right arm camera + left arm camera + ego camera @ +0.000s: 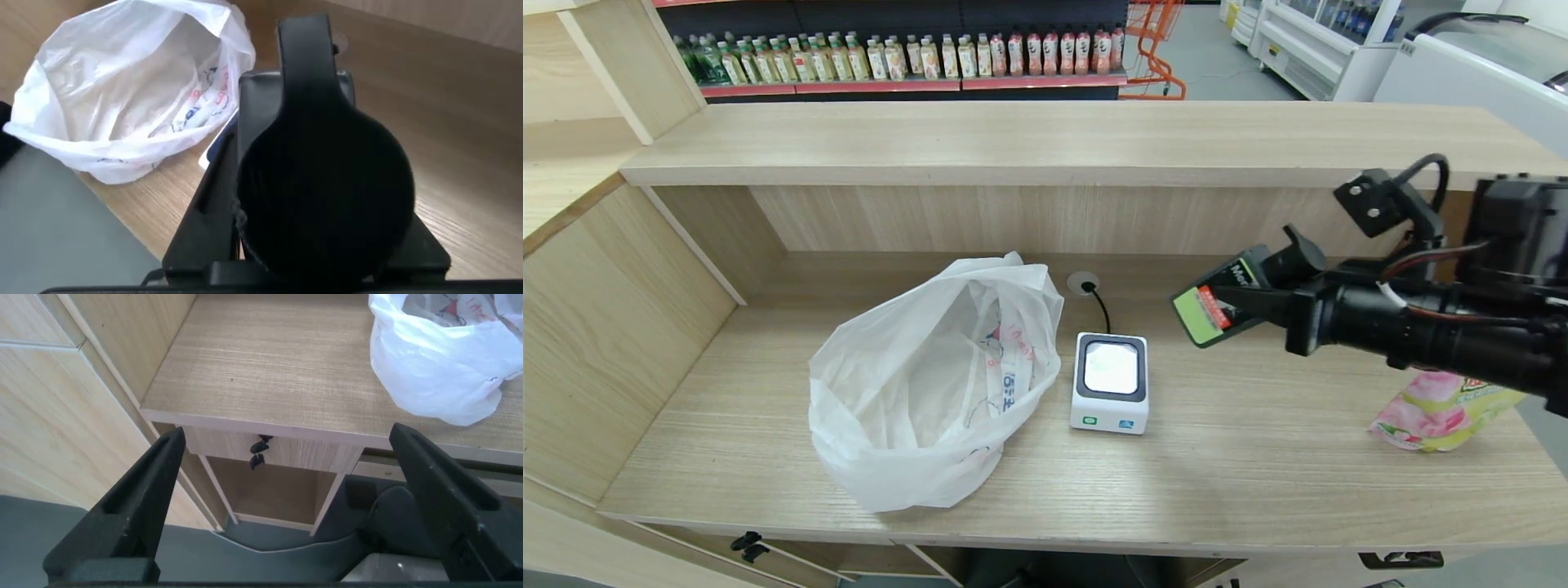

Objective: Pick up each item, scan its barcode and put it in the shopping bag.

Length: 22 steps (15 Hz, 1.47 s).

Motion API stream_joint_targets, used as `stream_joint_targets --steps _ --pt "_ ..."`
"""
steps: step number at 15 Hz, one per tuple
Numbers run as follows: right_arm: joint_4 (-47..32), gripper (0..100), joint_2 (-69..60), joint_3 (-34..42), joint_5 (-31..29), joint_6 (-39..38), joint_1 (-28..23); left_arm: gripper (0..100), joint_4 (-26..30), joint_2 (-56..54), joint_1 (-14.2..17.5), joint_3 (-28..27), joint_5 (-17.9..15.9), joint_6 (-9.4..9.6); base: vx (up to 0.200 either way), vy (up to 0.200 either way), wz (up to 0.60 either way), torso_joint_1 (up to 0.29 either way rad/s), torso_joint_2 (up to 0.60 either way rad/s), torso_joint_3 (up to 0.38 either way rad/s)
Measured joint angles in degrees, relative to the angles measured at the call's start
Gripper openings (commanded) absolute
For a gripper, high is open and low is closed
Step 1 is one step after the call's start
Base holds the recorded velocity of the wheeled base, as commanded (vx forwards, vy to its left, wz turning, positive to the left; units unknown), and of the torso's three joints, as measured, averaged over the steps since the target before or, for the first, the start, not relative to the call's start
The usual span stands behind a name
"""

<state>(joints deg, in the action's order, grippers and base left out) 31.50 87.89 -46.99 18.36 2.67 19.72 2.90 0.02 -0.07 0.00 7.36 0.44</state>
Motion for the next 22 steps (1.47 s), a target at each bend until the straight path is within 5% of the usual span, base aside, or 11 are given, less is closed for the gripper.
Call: stream_joint_targets --steps 8,13,17,22 --pt "0.8 0 -10.3 6.9 0.7 0.9 -1.6 100 0.0 0.0 0.0 0.0 0.0 -0.11 -0.075 0.0 0.0 0.004 0.0 0.001" --pt "1.0 0 -12.8 11.4 0.9 -9.0 0.0 100 0.0 0.0 0.0 0.0 0.0 0.21 0.0 0.0 0.0 0.0 0.0 0.0" --pt "1.1 0 -12.3 10.2 1.0 -20.3 0.9 100 0.0 0.0 0.0 0.0 0.0 0.13 0.0 0.2 0.0 0.006 0.0 0.004" --pt "0.8 0 -7.6 5.2 1.0 -21.6 3.6 100 0.0 0.0 0.1 0.0 0.0 0.1 0.0 0.2 0.0 0.007 0.01 0.0"
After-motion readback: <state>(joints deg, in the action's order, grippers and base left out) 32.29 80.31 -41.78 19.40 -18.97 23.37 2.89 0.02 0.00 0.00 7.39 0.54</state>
